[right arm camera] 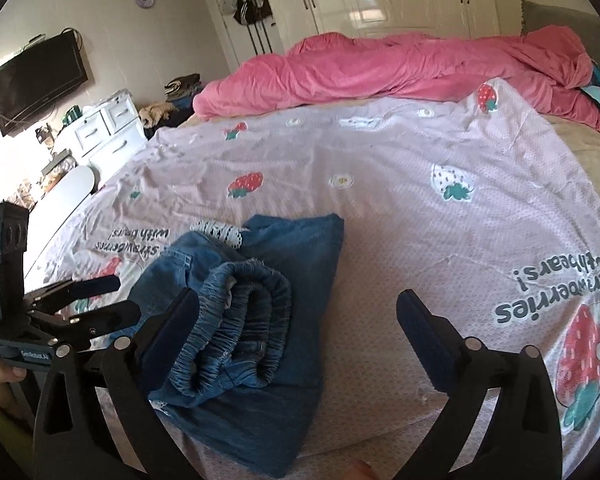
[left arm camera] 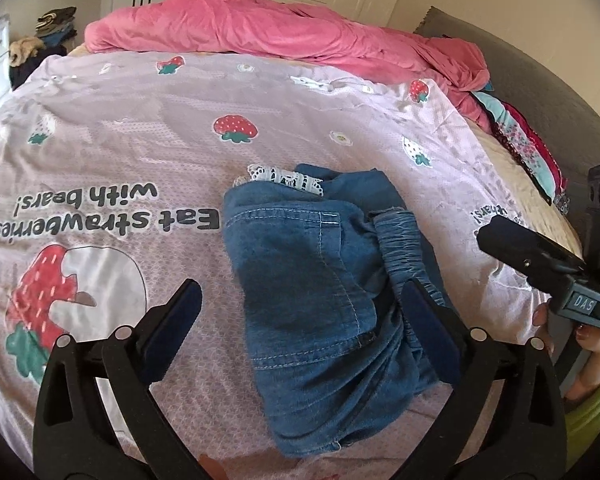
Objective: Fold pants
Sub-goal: 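Release the folded pants and withdraw both grippers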
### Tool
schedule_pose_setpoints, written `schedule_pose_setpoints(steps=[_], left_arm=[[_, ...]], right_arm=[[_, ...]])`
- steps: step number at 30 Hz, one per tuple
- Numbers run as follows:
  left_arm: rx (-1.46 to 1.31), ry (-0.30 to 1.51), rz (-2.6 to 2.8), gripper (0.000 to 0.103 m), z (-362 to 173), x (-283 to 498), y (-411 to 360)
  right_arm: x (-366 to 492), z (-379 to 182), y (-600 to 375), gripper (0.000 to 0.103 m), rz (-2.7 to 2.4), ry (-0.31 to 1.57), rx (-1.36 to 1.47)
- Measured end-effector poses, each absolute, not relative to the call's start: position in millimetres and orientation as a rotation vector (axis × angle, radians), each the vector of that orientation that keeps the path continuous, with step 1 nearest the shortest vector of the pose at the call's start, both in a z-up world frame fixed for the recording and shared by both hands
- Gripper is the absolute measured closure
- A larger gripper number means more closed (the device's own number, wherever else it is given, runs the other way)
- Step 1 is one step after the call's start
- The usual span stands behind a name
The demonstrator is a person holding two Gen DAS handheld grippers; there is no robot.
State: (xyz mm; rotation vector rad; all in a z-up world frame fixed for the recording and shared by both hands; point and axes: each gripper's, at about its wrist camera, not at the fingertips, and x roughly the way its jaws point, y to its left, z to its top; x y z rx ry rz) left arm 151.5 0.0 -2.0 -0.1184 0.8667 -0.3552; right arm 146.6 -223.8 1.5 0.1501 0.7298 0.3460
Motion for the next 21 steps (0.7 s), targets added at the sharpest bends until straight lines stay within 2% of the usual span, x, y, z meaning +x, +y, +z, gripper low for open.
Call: schedule_pose_setpoints(steps=[21], left_arm=[[-0.085, 0.778, -0.317, 0.009, 18.5, 120.5, 3.2]], right_arm=[[109.5, 24.0, -219.4, 0.004, 0.313, 0.656, 0.118]])
